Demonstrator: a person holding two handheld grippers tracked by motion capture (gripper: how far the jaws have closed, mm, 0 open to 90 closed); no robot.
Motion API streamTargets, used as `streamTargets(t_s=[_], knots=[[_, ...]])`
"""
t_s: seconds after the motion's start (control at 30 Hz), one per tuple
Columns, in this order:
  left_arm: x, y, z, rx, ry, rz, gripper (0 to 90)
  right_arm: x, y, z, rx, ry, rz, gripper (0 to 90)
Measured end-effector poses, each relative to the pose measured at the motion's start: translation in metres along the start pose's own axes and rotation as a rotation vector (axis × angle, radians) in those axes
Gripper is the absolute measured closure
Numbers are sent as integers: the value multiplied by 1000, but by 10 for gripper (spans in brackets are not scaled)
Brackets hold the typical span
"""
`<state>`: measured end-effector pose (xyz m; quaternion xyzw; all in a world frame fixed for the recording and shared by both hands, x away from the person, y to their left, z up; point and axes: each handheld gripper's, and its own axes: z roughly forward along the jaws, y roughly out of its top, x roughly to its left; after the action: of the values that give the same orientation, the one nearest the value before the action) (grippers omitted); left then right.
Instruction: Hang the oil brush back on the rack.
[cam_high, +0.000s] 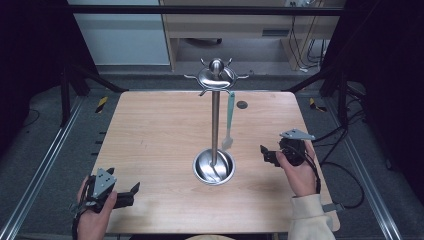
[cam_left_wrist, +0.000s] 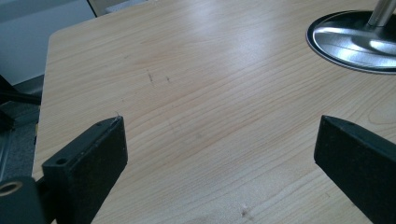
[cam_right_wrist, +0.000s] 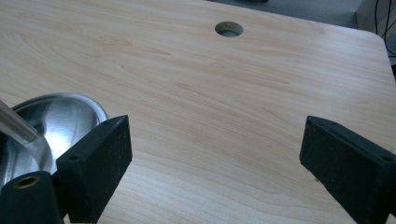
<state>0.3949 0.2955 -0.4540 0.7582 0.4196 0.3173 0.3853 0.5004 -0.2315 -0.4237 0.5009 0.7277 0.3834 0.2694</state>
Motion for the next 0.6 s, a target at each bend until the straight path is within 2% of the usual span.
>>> streamTargets(t_s=[0.37, 0.47, 0.6], knots=[[-1, -1, 3, 16, 0, 10, 22, 3, -18, 22, 56, 29, -14, 103], [-2, -1, 4, 25, 4, 16, 22, 7, -24, 29, 81, 52, -6, 103], [-2, -2, 7, 40, 7, 22, 22, 11, -32, 39, 117, 73, -29, 104]])
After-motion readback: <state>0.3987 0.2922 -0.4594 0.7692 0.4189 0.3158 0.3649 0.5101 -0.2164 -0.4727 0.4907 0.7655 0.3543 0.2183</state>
